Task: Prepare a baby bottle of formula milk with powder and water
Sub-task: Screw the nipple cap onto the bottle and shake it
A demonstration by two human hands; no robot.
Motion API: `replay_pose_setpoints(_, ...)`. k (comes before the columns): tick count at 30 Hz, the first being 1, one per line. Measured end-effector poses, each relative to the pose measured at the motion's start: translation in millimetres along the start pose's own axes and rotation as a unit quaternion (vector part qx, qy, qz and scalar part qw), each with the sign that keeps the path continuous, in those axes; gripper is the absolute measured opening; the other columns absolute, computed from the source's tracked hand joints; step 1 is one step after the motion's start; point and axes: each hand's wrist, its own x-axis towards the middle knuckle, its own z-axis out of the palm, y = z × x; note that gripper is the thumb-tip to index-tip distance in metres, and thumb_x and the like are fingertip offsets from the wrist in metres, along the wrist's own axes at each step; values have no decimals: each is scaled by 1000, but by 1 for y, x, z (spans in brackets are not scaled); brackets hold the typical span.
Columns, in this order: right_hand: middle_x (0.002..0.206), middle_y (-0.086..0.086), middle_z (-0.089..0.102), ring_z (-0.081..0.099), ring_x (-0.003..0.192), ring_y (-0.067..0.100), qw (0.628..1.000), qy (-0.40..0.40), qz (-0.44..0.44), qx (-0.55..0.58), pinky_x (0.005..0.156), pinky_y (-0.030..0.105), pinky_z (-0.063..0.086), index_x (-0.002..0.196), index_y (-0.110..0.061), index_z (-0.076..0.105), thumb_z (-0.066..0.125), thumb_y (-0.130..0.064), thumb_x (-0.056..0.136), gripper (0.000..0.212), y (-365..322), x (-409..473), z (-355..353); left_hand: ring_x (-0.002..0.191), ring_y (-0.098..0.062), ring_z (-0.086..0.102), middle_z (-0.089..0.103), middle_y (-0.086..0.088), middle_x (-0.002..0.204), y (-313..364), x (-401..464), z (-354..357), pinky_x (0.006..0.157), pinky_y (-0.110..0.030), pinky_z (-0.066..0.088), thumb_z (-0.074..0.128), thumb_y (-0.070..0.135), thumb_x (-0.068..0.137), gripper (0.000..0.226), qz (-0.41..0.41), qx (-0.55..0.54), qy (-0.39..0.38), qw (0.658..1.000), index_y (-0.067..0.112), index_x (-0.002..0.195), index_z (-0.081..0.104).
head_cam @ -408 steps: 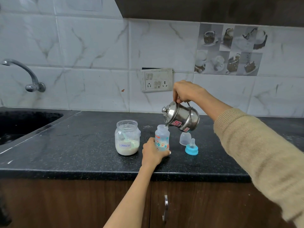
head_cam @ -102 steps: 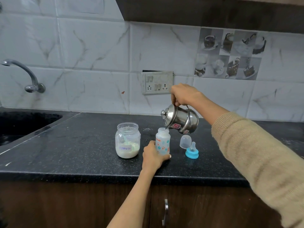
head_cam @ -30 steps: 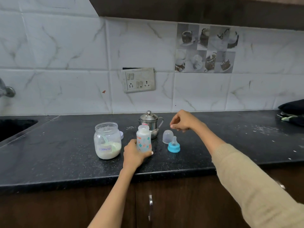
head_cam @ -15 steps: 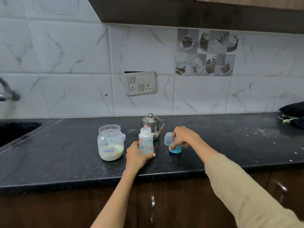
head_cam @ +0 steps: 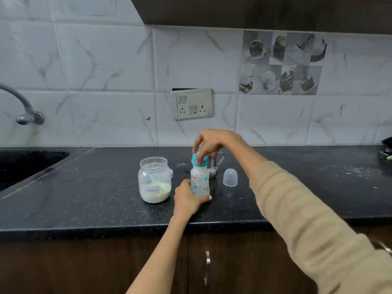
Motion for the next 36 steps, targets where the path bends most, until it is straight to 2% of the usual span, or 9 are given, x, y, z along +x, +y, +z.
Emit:
replay_pose_setpoints(5, 109, 7, 65, 69, 88, 23, 1000, -12, 5, -17, 77, 30, 59, 109, -16, 69, 82, -23, 71, 40, -3, 6, 8, 120, -23, 55, 57, -8, 130, 0, 1, 0, 100, -39, 47, 86, 24, 64, 75, -5, -2, -3, 1000, 10, 126, 47)
replay_pose_setpoints(8, 94, 6, 67, 69, 74, 22, 999, -8, 17, -35, 74, 32, 60, 106, -10, 69, 83, -29, 69, 44, -6, 6, 9, 120, -23, 55, 57, -8, 130, 0, 2, 0, 100, -39, 47, 86, 25, 64, 74, -6, -2, -3, 1000, 10, 126, 47)
replay_pose_setpoints(12, 67, 4, 62, 63, 58, 17, 991, 51, 48, -110, 55, 27, 53, 82, -7, 59, 80, -52, 65, 52, -12, 4, 17, 121, -23, 53, 56, -7, 131, 0, 2, 0, 101, -40, 46, 86, 25, 65, 75, -10, -2, -3, 1000, 10, 127, 46)
replay_pose_setpoints(15, 72, 1, 51, 55, 74, 20, 970, 116, 70, -199, 62, 29, 41, 74, -10, 49, 64, -75, 64, 67, -14, 5, 28, 123, -23, 52, 55, -7, 132, 0, 2, 0, 102, -40, 45, 85, 24, 66, 76, -13, -2, -5, 1000, 11, 128, 45)
replay_pose_setpoints(18, 68, 1, 52, 56, 71, 19, 973, 122, 85, -177, 63, 28, 44, 66, -11, 48, 51, -85, 64, 73, -10, 3, 29, 124, -23, 52, 55, -7, 132, 0, 2, 0, 103, -41, 45, 85, 24, 67, 74, -13, -3, -8, 1000, 11, 128, 45)
replay_pose_setpoints(20, 70, 3, 59, 60, 65, 18, 983, 88, 80, -140, 61, 27, 51, 75, -9, 56, 58, -79, 65, 72, -8, -1, 21, 123, -23, 52, 55, -7, 132, 0, 2, 0, 102, -40, 45, 84, 24, 67, 73, -11, -2, -7, 1000, 11, 127, 45)
replay_pose_setpoints(23, 95, 9, 71, 72, 71, 21, 995, 4, 55, -84, 68, 34, 61, 105, -10, 62, 76, -58, 65, 64, -2, -1, 12, 122, -23, 53, 56, -8, 132, 0, 2, -1, 101, -38, 46, 85, 25, 66, 73, -6, -2, -4, 1000, 11, 126, 46)
replay_pose_setpoints(30, 102, 15, 71, 73, 83, 28, 999, -31, 16, 2, 79, 41, 59, 109, -5, 65, 79, -24, 73, 43, 11, 3, 15, 123, -22, 52, 55, -8, 132, 2, 1, -1, 101, -37, 46, 85, 25, 67, 72, -1, 0, -10, 1000, 10, 126, 46)
replay_pose_setpoints(36, 104, 2, 57, 63, 73, 14, 997, -72, -30, 20, 51, 15, 53, 115, -17, 66, 72, 0, 75, 44, 7, 0, 7, 126, -22, 50, 53, -8, 136, 1, 2, -1, 103, -38, 44, 83, 24, 70, 72, -1, 4, -16, 1000, 10, 129, 44)
